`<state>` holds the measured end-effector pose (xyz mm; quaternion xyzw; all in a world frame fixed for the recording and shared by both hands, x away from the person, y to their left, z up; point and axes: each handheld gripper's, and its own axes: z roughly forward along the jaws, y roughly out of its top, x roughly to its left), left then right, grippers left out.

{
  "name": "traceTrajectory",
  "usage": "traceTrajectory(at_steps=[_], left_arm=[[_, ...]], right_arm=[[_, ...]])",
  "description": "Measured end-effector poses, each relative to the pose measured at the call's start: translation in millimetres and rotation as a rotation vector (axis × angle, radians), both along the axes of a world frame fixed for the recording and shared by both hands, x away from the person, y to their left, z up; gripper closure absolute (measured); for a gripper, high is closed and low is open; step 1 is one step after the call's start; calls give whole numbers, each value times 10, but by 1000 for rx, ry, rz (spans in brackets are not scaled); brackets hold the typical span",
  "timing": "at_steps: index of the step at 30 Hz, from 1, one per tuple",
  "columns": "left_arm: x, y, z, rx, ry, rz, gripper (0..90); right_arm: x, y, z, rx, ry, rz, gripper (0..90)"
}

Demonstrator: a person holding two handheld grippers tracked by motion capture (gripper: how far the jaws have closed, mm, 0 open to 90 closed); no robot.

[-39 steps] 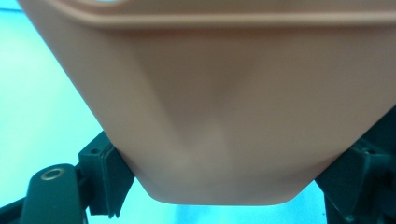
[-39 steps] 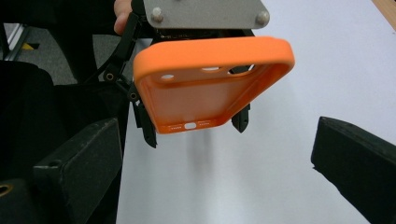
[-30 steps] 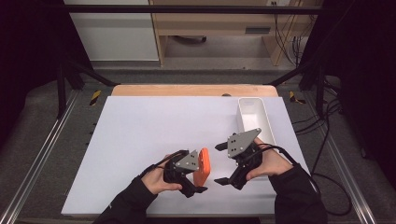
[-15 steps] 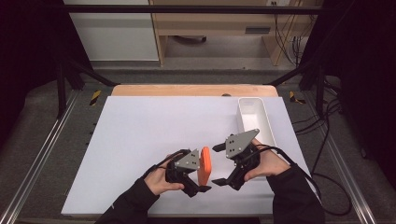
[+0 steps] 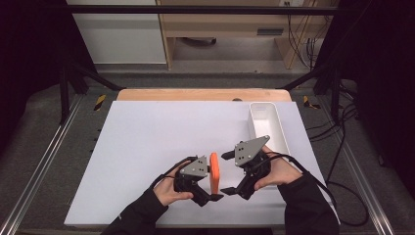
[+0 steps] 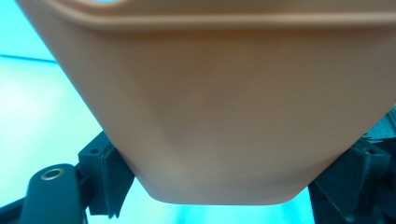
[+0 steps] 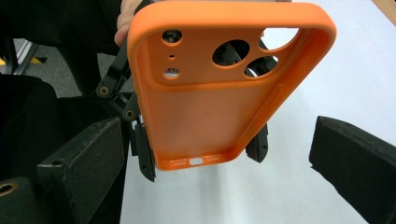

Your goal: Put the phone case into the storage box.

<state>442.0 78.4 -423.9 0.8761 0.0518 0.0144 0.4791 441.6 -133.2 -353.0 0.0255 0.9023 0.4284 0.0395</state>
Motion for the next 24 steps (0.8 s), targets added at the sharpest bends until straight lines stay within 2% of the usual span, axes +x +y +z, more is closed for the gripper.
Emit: traceTrajectory(at_steps=[14, 24], left_arm=[[-28, -52, -40, -36, -23, -10, 152], [-51, -93, -73, -21, -31, -34, 152]], right_arm=[[7, 30, -15, 17, 17, 7, 40], [1, 56, -37, 24, 27, 29, 54]])
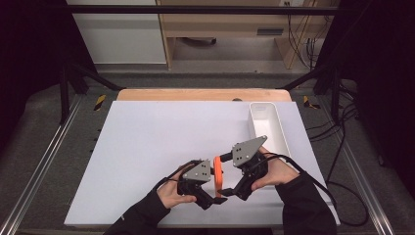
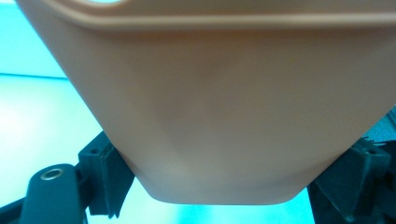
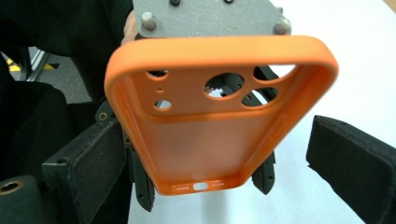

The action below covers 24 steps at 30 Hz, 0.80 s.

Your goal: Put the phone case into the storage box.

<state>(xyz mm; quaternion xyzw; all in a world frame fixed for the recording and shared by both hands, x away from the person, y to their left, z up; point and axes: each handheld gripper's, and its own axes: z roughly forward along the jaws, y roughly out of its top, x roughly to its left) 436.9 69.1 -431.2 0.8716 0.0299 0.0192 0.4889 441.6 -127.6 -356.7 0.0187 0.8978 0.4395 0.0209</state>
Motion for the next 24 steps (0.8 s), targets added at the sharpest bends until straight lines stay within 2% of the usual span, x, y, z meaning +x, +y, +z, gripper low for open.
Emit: traceTrajectory(at_steps=[13, 24], left_arm=[[-31, -35, -8, 17, -29, -23, 152], [-42, -42, -13, 25, -31, -40, 152]], right_arm=[[-6, 29, -32, 7, 14, 34, 80], [-5, 40, -55, 0, 31, 68, 143]])
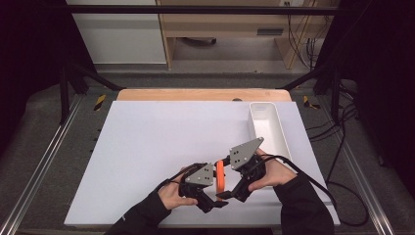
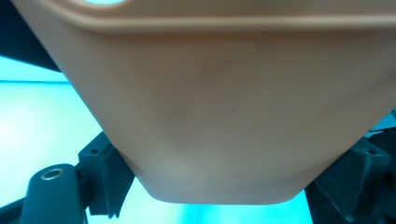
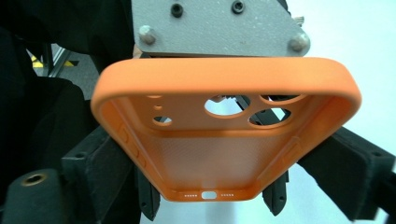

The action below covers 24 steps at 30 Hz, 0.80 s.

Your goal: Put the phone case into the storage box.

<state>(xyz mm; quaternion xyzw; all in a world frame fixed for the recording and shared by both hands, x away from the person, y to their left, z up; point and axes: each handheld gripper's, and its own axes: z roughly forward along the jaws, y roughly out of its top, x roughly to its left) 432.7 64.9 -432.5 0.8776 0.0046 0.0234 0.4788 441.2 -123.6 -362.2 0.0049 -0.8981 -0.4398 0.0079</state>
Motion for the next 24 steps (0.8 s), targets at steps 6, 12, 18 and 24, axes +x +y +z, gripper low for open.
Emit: traceTrajectory(at_steps=[6, 12, 18, 24], left_arm=[[0, 1, -1, 2, 3, -1, 152], [1, 1, -1, 2, 3, 3, 152], [-1, -3, 0, 15, 11, 9, 149], [-3, -1, 10, 21, 16, 13, 143]], right_arm=[[1, -4, 1, 0, -1, 6, 151], [3, -4, 3, 2, -6, 6, 158], [9, 1, -2, -4, -4, 7, 162], [9, -2, 5, -3, 0, 4, 163]])
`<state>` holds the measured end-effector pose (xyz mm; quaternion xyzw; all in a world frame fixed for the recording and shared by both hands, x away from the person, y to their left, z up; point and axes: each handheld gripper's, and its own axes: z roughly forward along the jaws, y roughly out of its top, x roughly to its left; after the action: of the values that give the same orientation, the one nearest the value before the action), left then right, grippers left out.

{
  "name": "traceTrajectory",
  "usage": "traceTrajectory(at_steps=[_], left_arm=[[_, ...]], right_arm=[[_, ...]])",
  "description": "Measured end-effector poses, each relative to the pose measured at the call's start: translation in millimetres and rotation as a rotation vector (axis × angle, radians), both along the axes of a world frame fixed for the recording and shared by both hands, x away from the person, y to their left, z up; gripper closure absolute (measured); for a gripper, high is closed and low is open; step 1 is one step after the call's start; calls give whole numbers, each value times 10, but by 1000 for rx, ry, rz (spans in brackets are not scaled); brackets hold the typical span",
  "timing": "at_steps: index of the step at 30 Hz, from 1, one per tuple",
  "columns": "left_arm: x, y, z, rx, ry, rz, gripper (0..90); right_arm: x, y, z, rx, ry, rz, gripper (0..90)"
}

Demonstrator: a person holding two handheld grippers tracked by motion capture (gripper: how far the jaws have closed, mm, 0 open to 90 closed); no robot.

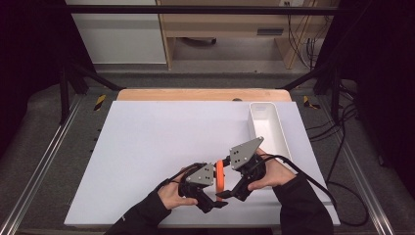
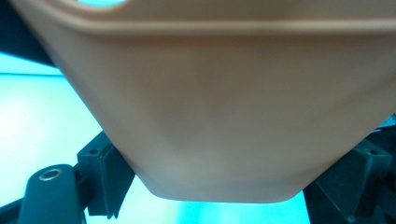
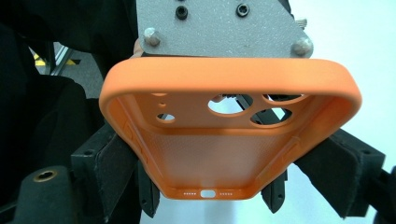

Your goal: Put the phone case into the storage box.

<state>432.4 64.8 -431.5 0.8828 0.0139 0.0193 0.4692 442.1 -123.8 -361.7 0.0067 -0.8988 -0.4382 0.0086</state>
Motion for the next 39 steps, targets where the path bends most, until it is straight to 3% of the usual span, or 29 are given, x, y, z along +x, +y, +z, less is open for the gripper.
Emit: traceTrajectory(at_steps=[11, 22, 39], left_arm=[[-1, 34, 28, -9, 16, 2, 86], [-3, 113, 69, -32, 25, 49, 26], [66, 402, 111, -68, 16, 212, 0]], right_arm=[[0, -40, 42, 6, -3, -15, 163], [24, -114, 113, 7, -27, -54, 162], [38, -313, 253, 39, -62, -159, 160]])
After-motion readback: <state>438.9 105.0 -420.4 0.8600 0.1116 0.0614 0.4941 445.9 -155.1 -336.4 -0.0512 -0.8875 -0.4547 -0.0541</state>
